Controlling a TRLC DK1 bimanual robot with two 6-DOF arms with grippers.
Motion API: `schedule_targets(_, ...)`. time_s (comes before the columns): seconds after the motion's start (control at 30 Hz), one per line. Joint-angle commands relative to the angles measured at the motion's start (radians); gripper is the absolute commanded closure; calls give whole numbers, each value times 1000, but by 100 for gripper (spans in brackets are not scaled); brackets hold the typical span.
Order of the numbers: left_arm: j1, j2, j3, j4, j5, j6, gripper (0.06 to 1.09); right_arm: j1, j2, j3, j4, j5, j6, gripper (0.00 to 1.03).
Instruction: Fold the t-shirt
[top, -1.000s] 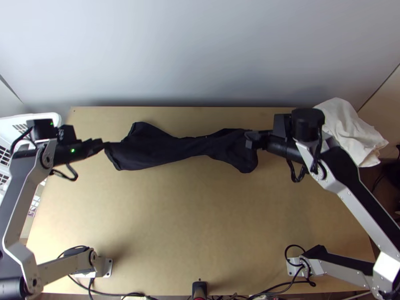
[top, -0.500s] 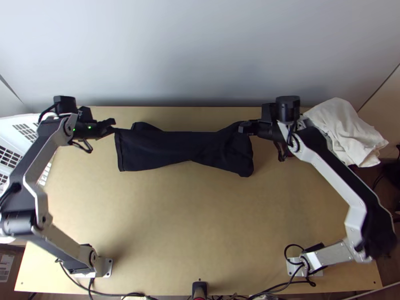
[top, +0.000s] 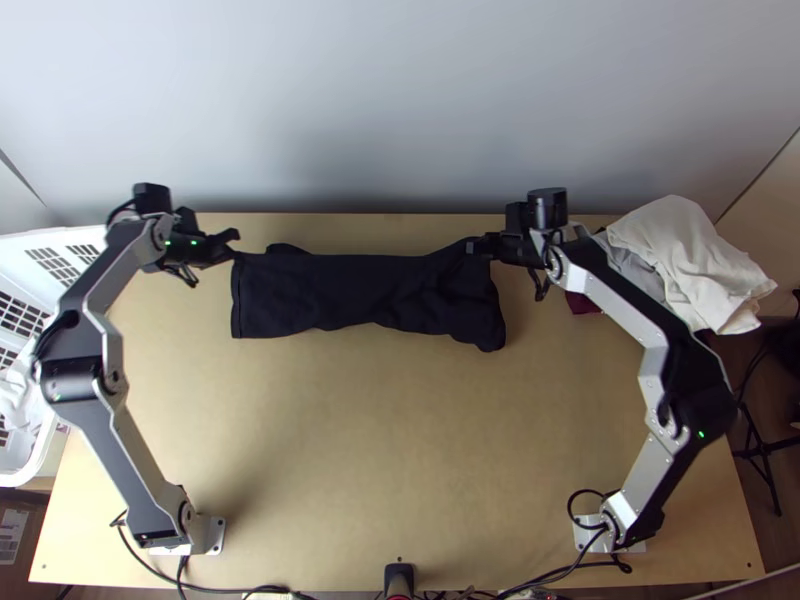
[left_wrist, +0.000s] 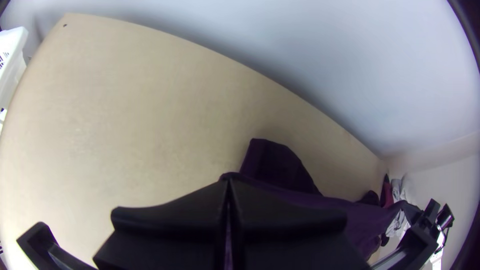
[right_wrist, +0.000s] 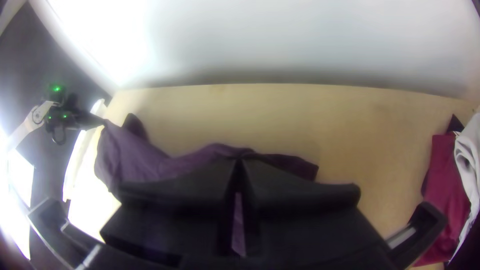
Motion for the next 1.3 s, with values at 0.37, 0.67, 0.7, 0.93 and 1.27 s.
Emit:
schedule_targets(0.37,-107,142,96,-4,-30,-8,105,44,190,33,10,3,-47,100)
schedule_targets(0.67,-21,16,130,-90,-33,10,18,10,35,-1,-51,4,-56,3)
schedule_targets(0.7,-4,1,130,-92,-33,10,15,4,10,-3,-65,4,-56,3)
schedule_targets(0.93,79,-89,24,-167,-16,81,13,-22,-235,-139,-91,4,-19,3)
schedule_targets(1.27,94,-145,-201,-73,224,91,13,1,-405,-220,-174,4,4,3)
